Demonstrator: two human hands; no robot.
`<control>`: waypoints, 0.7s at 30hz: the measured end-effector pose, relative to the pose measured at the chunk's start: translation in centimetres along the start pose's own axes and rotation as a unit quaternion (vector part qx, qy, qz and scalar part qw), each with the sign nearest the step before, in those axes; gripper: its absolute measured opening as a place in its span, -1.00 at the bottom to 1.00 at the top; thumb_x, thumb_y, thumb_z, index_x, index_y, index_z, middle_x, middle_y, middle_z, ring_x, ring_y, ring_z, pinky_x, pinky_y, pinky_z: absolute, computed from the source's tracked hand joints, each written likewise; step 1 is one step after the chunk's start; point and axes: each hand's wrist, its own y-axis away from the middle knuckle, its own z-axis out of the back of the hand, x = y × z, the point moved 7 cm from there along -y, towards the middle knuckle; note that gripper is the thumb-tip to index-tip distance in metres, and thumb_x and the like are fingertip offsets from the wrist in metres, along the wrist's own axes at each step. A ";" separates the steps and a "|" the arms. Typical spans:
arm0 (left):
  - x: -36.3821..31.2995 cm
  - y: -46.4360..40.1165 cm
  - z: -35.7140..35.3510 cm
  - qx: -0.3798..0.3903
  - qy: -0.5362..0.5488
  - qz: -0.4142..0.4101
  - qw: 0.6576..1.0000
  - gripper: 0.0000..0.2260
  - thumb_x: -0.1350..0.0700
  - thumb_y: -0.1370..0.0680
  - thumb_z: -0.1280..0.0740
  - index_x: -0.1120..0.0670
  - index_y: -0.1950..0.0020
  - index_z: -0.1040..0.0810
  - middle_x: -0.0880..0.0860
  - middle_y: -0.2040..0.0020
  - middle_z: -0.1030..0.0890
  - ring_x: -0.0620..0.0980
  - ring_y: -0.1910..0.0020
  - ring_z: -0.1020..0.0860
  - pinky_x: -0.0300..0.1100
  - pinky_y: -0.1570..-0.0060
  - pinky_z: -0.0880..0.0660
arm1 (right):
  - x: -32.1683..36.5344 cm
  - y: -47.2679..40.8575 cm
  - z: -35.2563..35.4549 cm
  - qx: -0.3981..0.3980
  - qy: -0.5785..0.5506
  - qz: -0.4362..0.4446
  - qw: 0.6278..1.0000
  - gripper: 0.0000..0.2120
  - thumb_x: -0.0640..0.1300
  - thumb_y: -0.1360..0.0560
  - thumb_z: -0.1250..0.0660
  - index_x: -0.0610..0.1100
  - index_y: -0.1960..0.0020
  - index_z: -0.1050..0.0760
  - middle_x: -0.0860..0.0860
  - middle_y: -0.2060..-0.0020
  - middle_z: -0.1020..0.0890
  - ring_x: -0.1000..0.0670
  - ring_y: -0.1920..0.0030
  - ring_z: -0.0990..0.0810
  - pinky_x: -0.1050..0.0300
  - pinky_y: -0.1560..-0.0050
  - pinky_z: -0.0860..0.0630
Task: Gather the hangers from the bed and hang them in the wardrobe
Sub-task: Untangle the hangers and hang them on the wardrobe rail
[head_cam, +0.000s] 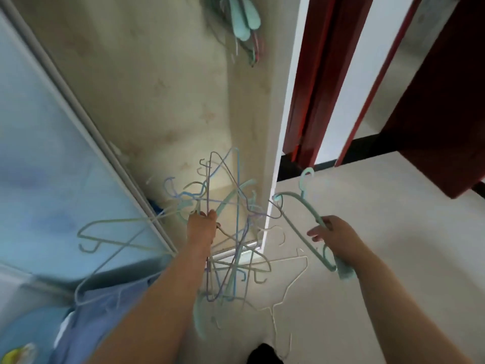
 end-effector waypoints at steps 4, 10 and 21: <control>-2.6 -2.4 1.2 -0.030 0.025 -0.003 0.999 -0.74 0.05 -0.56 -0.27 0.16 0.27 -0.39 0.17 0.32 -0.53 0.02 0.52 -0.38 -0.20 0.41 -0.31 | 5.3 -3.0 -0.4 -0.021 0.050 0.064 0.996 -0.87 0.03 -0.53 -0.29 0.01 -0.02 -0.46 0.07 0.12 -0.65 0.01 0.09 -0.63 -0.03 0.01 -0.57; -5.4 -5.6 2.7 -0.046 0.048 0.000 0.998 -0.79 0.07 -0.56 -0.26 0.16 0.21 -0.42 0.16 0.26 -0.60 0.01 0.47 -0.42 -0.15 0.31 -0.36 | 12.0 -6.3 -0.2 -0.089 0.178 0.119 0.973 -0.91 0.09 -0.61 -0.05 0.19 -0.08 -0.30 0.12 0.31 -0.65 0.02 0.29 -0.62 0.00 0.22 -0.62; -15.5 -15.1 4.6 0.010 0.032 -0.070 0.997 -0.72 0.04 -0.58 -0.22 0.24 -0.08 -0.53 0.20 0.05 -0.66 0.16 0.04 -0.65 -0.12 0.12 -0.50 | 24.8 -11.8 -1.2 -0.218 0.226 0.154 0.937 -0.78 0.15 -0.59 -0.08 0.03 -0.05 -0.36 0.03 0.25 -0.66 -0.11 0.21 -0.61 0.00 0.18 -0.59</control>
